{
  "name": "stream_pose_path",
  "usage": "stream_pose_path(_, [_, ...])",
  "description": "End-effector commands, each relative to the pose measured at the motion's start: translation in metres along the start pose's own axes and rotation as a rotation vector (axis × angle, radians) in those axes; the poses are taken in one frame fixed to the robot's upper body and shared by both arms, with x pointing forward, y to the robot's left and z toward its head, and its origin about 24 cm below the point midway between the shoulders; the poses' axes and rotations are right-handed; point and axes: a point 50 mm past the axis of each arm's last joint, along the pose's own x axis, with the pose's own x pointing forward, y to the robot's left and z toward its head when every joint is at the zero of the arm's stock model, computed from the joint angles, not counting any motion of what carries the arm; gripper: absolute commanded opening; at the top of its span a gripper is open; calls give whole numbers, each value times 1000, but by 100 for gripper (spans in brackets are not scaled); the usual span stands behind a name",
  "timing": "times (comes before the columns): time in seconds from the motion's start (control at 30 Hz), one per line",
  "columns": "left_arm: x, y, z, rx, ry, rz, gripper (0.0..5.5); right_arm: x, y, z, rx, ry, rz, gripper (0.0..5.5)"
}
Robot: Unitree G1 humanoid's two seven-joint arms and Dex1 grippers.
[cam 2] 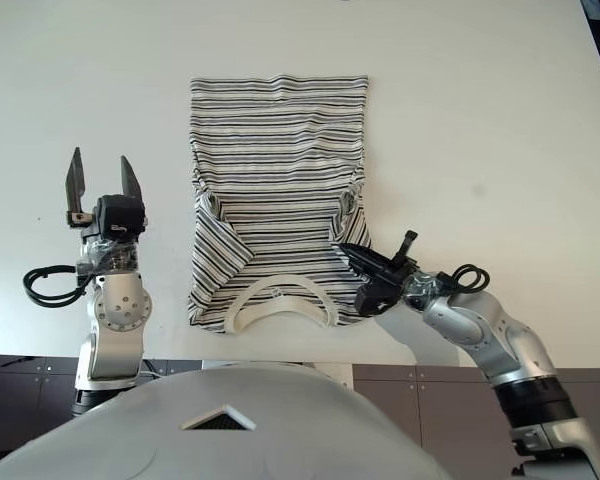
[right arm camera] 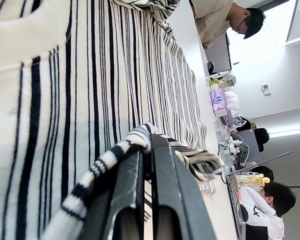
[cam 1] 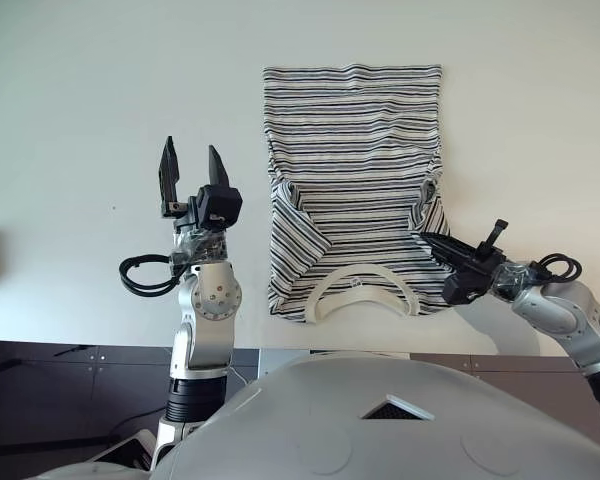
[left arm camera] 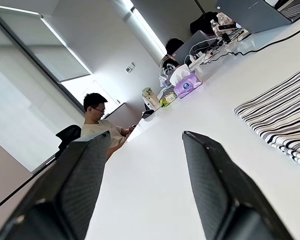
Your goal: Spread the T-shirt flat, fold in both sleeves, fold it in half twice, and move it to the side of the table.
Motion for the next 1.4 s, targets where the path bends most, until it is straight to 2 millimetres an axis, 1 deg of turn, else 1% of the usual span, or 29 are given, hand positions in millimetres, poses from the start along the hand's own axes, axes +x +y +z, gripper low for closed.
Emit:
stream_pose_path(0.03, [3,0,-2,13,-16,-41,268,5,3,2,0,6,14,50])
stream_pose_path(0.1, [0,2,-6,31,-25,-77,268,8,-3,5,2,-15,-30,92])
stream_pose_path(0.17, [-7,7,-12,66,-37,-141,268,8,-14,7,-7,-38,-76,130])
stream_pose_path(0.2, [-13,11,-16,92,-48,-188,268,5,-21,7,-16,-42,-100,148])
stream_pose_path(0.23, [-18,17,-21,118,-57,-236,268,0,-28,6,-30,-35,-125,162])
stream_pose_path(0.27, [-28,24,-30,168,-73,-332,268,-11,-39,-3,-58,1,-142,185])
stream_pose_path(0.3, [-38,31,-38,211,-81,-434,268,-23,-46,-12,-84,39,-133,195])
stream_pose_path(0.37, [-53,43,-51,292,-111,-625,291,-42,-48,-27,-121,96,-45,228])
stream_pose_path(0.43, [-64,50,-60,337,-152,-819,325,-56,-32,-38,-129,129,173,265])
stream_pose_path(0.5, [-68,53,-65,369,-210,-1039,357,-68,-20,-43,-145,134,346,291])
stream_pose_path(0.57, [-67,54,-64,397,-285,-1202,390,-71,-15,-39,-162,74,428,291])
stream_pose_path(0.67, [-66,44,-59,411,-387,-1345,430,-76,-8,-30,-171,-21,517,291])
stream_pose_path(0.77, [-78,35,-58,409,-442,-1471,469,-76,-7,-25,-190,-94,564,291])
stream_pose_path(0.87, [-84,27,-56,406,-479,-1506,469,-64,-11,-23,-212,-138,551,291])
stream_pose_path(0.93, [-89,23,-59,405,-483,-1528,469,-58,-12,-23,-217,-149,539,291])
stream_pose_path(1.13, [-103,15,-68,410,-482,-1625,469,-52,-9,-26,-208,-154,530,291])
stream_pose_path(1.23, [-103,12,-71,416,-498,-1635,469,-54,-4,-26,-195,-155,537,291])
stream_pose_path(1.3, [-101,10,-73,427,-506,-1635,440,-53,-3,-26,-190,-155,538,262])
stream_pose_path(1.37, [-96,9,-73,434,-512,-1619,399,-52,-2,-26,-187,-157,534,218])
stream_pose_path(1.4, [-93,10,-72,437,-515,-1614,388,-51,-1,-26,-186,-157,533,203])
